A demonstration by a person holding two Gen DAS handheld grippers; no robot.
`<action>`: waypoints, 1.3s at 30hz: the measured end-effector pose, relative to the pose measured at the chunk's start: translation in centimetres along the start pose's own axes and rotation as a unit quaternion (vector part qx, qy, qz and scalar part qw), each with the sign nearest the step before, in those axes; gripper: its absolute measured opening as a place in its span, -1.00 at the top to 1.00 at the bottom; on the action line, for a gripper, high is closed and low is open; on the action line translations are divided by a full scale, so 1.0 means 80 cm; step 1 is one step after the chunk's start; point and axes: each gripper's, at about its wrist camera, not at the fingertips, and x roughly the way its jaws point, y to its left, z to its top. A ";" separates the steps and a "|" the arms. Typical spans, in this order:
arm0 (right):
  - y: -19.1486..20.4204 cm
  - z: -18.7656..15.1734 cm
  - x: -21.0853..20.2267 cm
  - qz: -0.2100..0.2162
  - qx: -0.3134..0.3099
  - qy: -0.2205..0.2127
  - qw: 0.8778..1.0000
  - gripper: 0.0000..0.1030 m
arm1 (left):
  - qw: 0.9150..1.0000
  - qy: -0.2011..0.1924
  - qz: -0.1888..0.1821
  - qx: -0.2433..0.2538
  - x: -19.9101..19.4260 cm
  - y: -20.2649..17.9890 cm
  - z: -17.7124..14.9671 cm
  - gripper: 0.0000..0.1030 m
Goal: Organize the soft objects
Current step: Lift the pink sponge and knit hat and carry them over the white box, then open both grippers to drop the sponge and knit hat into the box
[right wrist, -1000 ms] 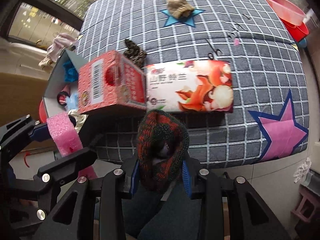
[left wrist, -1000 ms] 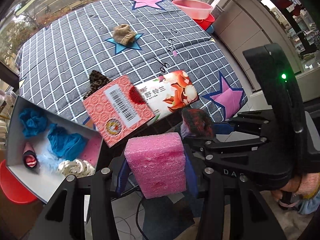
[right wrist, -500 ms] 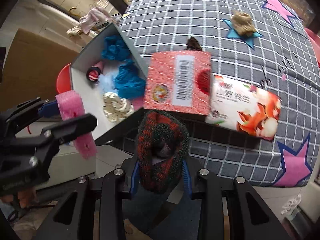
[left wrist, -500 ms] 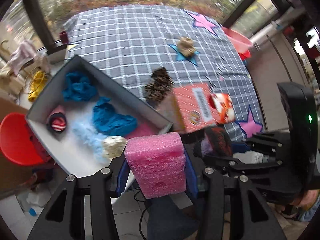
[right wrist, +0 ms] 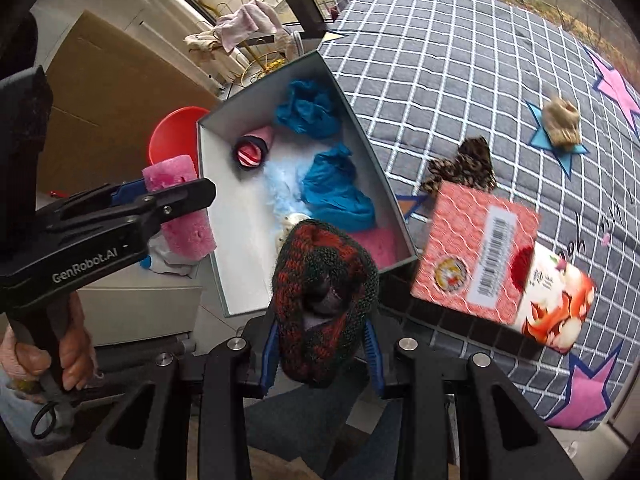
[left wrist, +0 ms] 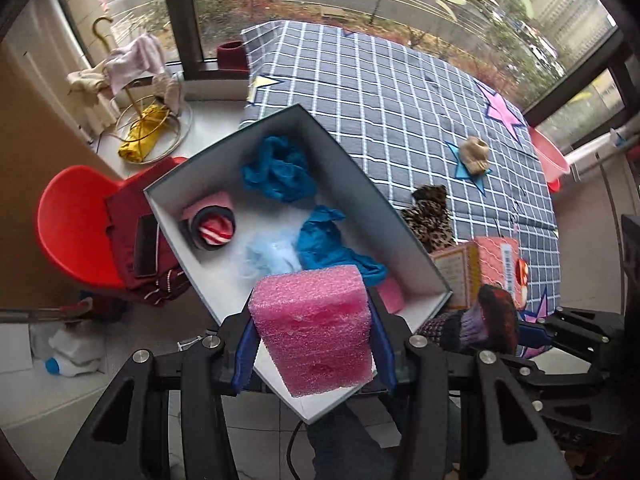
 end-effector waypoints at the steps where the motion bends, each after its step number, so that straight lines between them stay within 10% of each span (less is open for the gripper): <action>1: 0.003 0.005 0.001 0.000 -0.004 0.000 1.000 0.28 | 1.000 -0.001 0.003 -0.007 0.001 0.006 0.001 -0.02; 39: 0.034 0.106 0.060 -0.024 -0.013 0.021 0.999 0.28 | 0.997 0.015 0.043 -0.068 0.053 0.047 0.042 -0.02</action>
